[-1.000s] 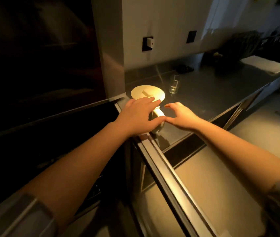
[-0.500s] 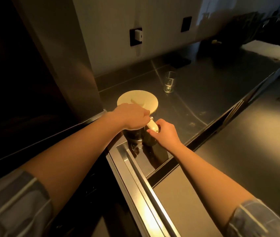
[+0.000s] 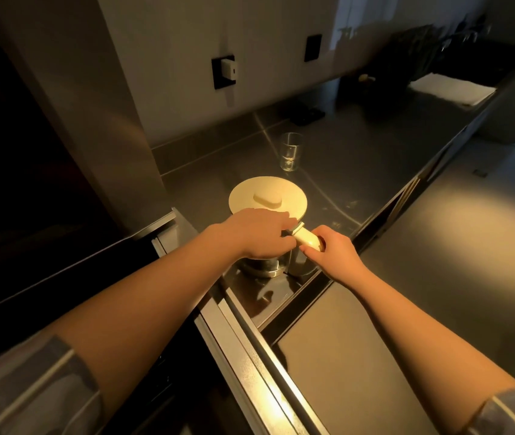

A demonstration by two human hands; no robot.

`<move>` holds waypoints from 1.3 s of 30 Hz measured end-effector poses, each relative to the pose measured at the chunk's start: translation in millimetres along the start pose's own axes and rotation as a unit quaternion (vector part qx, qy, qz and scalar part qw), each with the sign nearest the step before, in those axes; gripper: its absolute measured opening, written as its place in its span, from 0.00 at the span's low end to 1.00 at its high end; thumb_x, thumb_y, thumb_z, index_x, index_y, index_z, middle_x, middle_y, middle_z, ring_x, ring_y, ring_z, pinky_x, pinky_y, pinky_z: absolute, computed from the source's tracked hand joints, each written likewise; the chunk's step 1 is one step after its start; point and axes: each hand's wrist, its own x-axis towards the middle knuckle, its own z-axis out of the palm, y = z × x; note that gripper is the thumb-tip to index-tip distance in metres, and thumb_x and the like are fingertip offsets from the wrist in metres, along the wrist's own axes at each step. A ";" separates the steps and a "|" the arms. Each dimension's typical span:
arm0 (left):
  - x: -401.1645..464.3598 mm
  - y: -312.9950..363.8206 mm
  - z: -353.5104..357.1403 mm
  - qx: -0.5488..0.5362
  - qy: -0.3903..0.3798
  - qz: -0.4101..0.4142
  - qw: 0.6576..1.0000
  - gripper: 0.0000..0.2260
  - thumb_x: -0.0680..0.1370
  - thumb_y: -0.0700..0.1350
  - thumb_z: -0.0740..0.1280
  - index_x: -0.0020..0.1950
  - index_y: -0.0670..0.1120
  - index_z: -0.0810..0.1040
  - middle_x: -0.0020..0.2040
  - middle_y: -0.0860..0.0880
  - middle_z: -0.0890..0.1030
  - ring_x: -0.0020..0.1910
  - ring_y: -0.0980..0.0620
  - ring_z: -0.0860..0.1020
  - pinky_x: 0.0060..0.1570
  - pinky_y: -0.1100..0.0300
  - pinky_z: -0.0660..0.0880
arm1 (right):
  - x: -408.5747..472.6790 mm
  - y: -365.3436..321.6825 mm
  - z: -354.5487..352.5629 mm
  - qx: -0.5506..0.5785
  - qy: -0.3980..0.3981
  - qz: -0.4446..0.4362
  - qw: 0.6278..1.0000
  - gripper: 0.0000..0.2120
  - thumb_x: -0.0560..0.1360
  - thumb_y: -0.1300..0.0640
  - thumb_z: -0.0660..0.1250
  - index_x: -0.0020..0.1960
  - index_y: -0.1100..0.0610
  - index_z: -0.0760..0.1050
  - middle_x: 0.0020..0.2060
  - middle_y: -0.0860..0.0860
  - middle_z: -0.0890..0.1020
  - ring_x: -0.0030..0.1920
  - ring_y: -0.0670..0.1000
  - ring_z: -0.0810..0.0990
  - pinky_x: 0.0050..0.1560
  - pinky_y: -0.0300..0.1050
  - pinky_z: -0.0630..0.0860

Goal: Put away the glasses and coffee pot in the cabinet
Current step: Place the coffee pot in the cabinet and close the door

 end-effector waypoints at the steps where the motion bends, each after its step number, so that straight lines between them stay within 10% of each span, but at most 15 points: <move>1: -0.8 0.3 -0.6 -0.007 0.011 0.007 1.000 0.16 0.81 0.53 0.57 0.67 0.51 0.70 0.60 0.48 0.78 0.57 0.49 0.77 0.59 0.53 0.74 | -0.9 2.0 -2.2 -0.003 0.000 0.002 1.000 0.15 0.75 0.51 0.68 0.59 0.55 0.72 0.50 0.51 0.78 0.46 0.48 0.77 0.44 0.38 0.73; 7: 10.2 -22.6 -4.8 0.084 0.040 -0.042 0.995 0.38 0.74 0.67 0.62 0.77 0.50 0.54 0.77 0.47 0.61 0.72 0.44 0.65 0.69 0.43 0.63 | 7.0 -5.1 -11.4 0.021 0.005 -0.021 1.000 0.38 0.70 0.43 0.72 0.73 0.52 0.59 0.62 0.53 0.74 0.60 0.53 0.76 0.57 0.48 0.76; 13: 34.9 -48.8 -8.0 0.046 -0.012 -0.152 0.987 0.57 0.62 0.72 0.71 0.78 0.53 0.42 0.79 0.44 0.51 0.74 0.37 0.60 0.69 0.38 0.63 | 35.6 -24.4 -14.4 0.051 -0.039 -0.076 0.995 0.54 0.64 0.37 0.74 0.78 0.49 0.46 0.78 0.49 0.51 0.76 0.53 0.54 0.72 0.56 0.58; 39: 11.0 -37.4 -34.4 0.017 0.102 -0.126 0.987 0.48 0.62 0.70 0.72 0.74 0.51 0.57 0.70 0.43 0.64 0.66 0.44 0.65 0.60 0.51 0.70 | 18.9 -49.5 -40.9 0.096 -0.006 -0.121 0.988 0.57 0.57 0.26 0.71 0.77 0.46 0.50 0.77 0.46 0.56 0.76 0.51 0.57 0.72 0.60 0.62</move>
